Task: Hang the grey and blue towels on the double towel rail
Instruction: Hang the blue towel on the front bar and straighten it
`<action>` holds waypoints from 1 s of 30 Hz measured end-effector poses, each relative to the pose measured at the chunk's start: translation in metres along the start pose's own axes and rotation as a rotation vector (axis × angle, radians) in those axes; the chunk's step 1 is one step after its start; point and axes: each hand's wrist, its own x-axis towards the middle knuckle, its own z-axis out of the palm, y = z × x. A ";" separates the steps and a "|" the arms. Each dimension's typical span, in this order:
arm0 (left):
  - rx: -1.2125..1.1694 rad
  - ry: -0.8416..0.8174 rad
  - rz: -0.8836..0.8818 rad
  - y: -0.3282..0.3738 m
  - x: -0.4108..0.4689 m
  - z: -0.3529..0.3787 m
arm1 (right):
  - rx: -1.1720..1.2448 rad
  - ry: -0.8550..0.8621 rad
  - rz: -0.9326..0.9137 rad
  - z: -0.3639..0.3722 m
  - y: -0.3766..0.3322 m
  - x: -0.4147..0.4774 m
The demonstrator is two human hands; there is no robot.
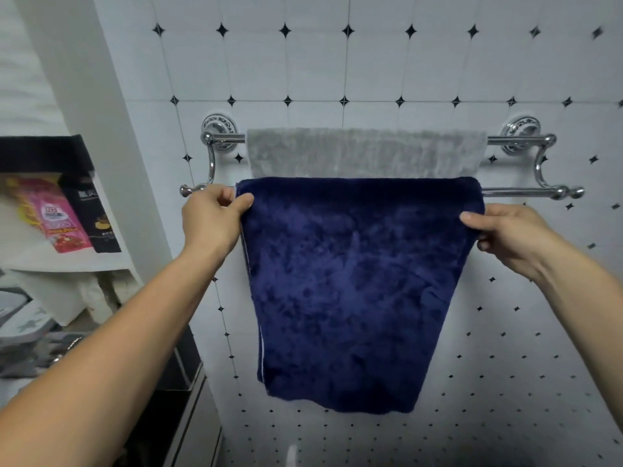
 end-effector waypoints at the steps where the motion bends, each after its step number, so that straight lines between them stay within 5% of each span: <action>1: -0.010 0.012 0.006 0.006 0.006 -0.002 | 0.042 0.005 -0.014 -0.002 -0.003 0.003; 7: -0.030 0.074 -0.097 0.010 0.006 0.005 | -0.068 0.058 0.012 0.007 0.005 0.007; 11: -0.284 -0.014 -0.177 -0.003 -0.006 0.006 | -0.131 0.059 -0.024 0.006 0.014 0.004; 16: -0.323 -0.108 -0.285 -0.012 -0.009 0.000 | -0.206 0.040 -0.035 -0.003 0.022 0.002; 30: -0.391 -0.196 -0.326 -0.016 -0.003 0.002 | -0.105 0.114 -0.058 -0.007 -0.002 0.015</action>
